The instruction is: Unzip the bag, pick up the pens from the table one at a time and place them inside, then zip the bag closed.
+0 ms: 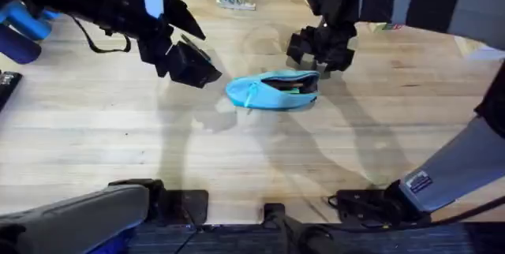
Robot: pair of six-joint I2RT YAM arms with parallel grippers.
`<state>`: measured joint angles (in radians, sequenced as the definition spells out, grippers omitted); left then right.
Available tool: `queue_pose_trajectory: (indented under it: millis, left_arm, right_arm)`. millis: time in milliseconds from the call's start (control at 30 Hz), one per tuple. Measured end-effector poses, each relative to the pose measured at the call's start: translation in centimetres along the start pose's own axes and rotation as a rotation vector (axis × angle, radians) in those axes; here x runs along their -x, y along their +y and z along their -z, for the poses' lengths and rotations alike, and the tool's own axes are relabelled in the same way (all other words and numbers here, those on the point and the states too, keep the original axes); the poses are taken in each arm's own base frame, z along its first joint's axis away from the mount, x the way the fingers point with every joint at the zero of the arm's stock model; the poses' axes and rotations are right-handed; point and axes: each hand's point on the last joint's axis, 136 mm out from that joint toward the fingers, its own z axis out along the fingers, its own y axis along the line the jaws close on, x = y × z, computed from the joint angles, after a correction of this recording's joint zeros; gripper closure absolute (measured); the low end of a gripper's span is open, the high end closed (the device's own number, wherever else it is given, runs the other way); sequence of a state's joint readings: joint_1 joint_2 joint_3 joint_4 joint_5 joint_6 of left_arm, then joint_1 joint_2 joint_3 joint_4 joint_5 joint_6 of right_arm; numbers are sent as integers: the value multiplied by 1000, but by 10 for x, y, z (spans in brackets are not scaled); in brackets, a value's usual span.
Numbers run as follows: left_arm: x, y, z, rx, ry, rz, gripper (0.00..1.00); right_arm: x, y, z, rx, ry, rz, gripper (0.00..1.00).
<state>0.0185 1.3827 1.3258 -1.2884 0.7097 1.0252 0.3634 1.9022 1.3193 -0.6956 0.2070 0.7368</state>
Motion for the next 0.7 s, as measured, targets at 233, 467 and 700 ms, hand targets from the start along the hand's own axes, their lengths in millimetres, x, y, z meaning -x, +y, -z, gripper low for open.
queue_pose_trajectory:
  millis: [233, 467, 700]
  left_arm:
    - [0, 0, 0, -1, 0, 1, 8]
    - [0, 0, 0, -2, 1, 2, 7]
    - [0, 0, 0, -2, 1, 2, 7]
  right_arm:
    - [0, -1, 0, -7, -2, -3, 478]
    - [-1, -3, 0, -15, 0, -9, 807]
    - [0, -5, 0, -26, -6, -4, 957]
